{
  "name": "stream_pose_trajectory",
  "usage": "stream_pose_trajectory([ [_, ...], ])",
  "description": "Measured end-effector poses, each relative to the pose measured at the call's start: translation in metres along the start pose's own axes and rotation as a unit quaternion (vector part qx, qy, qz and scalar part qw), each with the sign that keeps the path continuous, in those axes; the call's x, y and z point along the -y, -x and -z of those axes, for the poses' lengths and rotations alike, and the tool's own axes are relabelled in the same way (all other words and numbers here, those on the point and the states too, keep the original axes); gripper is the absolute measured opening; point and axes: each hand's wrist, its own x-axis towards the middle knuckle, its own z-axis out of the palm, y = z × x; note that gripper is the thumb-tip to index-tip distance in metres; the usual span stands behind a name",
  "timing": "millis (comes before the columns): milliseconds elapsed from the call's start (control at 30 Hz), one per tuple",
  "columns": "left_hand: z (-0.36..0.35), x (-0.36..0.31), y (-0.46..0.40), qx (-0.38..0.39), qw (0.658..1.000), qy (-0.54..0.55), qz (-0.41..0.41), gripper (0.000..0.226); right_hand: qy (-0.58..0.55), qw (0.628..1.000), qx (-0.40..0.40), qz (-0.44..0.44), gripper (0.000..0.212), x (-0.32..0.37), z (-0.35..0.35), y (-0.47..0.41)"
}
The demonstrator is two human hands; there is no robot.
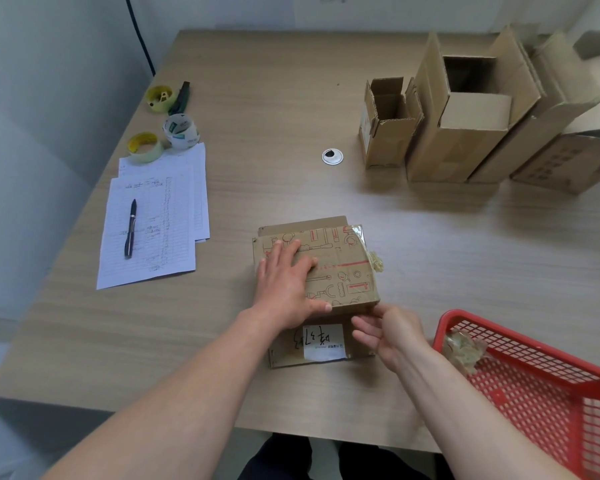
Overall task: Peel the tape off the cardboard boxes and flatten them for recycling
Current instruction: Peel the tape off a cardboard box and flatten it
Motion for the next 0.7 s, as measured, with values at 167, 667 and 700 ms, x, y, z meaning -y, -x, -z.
stream_pose_trajectory([
  [167,-0.001,0.000,0.000,-0.001,1.000,0.003,0.001,0.093,0.014,1.000,-0.013,-0.003,0.021,-0.002,0.001,-0.006],
  [667,-0.002,0.001,-0.001,-0.002,1.000,0.006,0.001,0.092,-0.036,0.998,0.011,0.041,0.012,-0.009,0.005,0.005],
  [700,-0.002,0.001,-0.001,-0.001,1.000,0.006,0.002,0.093,-0.039,0.998,0.012,0.043,0.010,-0.009,0.005,0.005],
])
